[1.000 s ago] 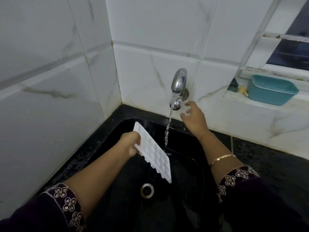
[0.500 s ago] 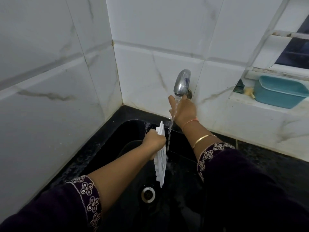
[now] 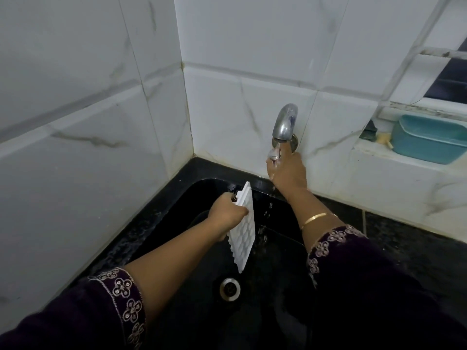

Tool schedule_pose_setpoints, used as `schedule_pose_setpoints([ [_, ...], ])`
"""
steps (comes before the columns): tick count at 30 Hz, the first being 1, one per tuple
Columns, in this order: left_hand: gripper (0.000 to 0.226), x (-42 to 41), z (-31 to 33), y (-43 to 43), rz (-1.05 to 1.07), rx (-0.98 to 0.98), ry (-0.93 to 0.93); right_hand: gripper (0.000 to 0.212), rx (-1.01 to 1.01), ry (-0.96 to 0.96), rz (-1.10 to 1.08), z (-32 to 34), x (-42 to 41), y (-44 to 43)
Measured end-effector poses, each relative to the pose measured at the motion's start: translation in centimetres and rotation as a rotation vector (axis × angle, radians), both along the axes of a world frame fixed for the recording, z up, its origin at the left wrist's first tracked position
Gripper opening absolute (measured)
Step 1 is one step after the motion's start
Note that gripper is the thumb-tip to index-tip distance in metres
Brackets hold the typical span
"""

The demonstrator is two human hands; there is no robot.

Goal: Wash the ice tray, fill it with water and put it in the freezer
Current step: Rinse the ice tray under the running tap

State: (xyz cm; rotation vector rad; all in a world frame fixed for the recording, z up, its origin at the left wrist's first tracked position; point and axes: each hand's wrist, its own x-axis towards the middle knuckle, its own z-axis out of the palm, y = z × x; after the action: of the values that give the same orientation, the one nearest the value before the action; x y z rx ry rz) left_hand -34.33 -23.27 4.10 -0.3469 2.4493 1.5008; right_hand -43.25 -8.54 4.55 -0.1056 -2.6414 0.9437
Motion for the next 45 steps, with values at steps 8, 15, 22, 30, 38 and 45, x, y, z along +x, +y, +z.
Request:
schedule_pose_setpoints([
  [8,0.029,3.6,2.1,-3.5,-0.113,0.11,0.177,0.097,-0.263,-0.601,0.487,-5.3,9.4,2.2],
  [15,0.03,5.8,3.9,-6.7,-0.331,0.22,0.22,0.06,-0.1,-0.474,0.381,-1.5,12.6,3.4],
  [22,0.039,5.2,4.6,-8.2,-0.492,-0.323,0.416,0.028,0.31,-0.28,0.358,0.9,14.2,3.0],
  [30,0.035,5.3,8.7,-5.7,-0.429,-0.671,0.643,0.029,0.715,0.143,0.163,7.0,16.9,1.7],
  [38,0.048,8.2,2.6,-4.8,-0.442,-0.765,0.618,0.039,0.585,-0.06,0.073,1.2,19.8,0.2],
  [45,0.051,8.3,1.7,-5.5,-0.188,-0.627,1.083,0.046,0.529,0.426,-0.05,4.0,19.8,-0.2],
])
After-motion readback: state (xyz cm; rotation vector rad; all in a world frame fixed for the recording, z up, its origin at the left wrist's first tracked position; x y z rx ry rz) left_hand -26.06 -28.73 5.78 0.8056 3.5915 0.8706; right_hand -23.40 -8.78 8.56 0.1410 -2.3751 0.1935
